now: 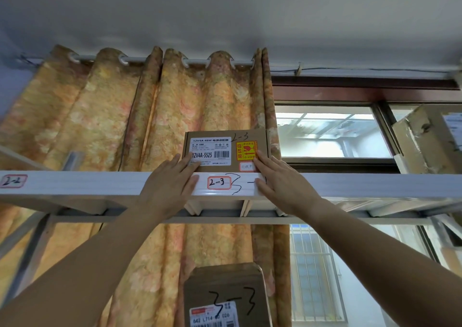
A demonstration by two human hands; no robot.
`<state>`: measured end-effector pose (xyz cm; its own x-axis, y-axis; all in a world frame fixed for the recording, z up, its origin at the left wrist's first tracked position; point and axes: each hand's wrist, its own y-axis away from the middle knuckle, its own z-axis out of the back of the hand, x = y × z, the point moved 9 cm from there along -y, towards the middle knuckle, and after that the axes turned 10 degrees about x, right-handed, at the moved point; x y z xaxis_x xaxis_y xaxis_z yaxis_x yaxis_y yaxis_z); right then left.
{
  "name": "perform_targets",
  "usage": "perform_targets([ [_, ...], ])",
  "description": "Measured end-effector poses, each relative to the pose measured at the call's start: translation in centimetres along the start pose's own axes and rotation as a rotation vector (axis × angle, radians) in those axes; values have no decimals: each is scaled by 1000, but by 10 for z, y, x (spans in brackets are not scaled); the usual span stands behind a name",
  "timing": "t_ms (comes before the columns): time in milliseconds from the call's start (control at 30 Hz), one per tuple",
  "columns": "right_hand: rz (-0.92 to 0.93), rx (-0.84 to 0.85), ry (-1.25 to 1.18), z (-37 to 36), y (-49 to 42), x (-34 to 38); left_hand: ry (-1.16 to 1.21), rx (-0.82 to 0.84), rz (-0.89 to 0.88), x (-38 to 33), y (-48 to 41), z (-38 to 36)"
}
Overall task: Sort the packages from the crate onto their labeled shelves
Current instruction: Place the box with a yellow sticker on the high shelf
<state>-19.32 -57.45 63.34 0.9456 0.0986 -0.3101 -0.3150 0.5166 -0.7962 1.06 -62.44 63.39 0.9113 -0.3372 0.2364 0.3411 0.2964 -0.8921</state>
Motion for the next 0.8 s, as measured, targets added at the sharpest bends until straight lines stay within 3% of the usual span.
perform_targets([
  [433, -51, -55, 75, 5, 10, 1, -3, -55, -84, -7, 9, -2],
  [633, -38, -217, 119, 12, 26, 6, -76, -86, -140, -12, 23, 0],
  [800, 172, -315, 227, 9, 49, 48, -171, -126, -217, -17, 53, 1],
])
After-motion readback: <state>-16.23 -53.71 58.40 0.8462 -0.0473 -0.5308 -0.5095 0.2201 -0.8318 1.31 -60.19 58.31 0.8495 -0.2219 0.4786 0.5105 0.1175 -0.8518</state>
